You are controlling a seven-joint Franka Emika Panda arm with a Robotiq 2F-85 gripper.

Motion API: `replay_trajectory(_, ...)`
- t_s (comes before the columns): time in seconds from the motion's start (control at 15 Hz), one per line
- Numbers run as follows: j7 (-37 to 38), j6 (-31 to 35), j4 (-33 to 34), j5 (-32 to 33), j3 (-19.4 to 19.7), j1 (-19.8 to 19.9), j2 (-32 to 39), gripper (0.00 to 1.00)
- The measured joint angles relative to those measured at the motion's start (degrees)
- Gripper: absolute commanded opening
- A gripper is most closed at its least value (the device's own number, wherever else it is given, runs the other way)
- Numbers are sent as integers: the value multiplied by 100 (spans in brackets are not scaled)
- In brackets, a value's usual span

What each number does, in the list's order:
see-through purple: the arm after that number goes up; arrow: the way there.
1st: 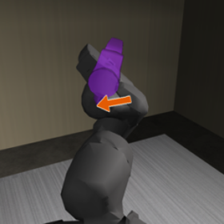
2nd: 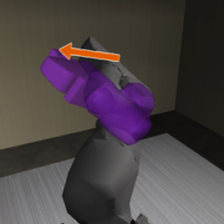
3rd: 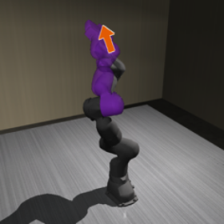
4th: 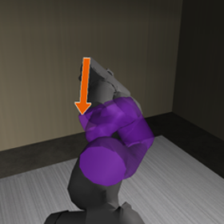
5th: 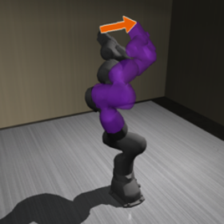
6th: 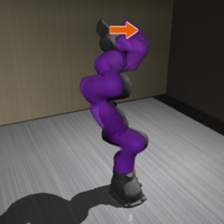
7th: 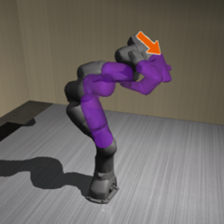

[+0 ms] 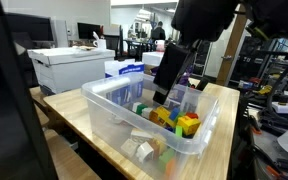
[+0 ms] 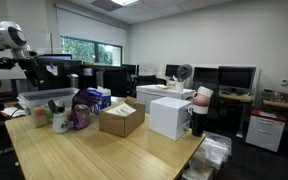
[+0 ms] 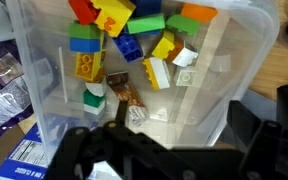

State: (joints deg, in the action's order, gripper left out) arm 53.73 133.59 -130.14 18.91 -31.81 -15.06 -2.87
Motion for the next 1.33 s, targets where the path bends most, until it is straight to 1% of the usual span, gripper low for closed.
replay_trajectory(0.2,131,-124,255,90,132,-211,319,100)
replay_trajectory(0.6,144,-183,663,92,510,-657,863,100)
replay_trajectory(1.2,144,-318,1030,83,903,-1076,1426,100)
replay_trajectory(1.27,144,-329,1055,82,932,-1099,1472,84)
replay_trajectory(1.33,144,-335,1075,80,963,-1124,1514,75)
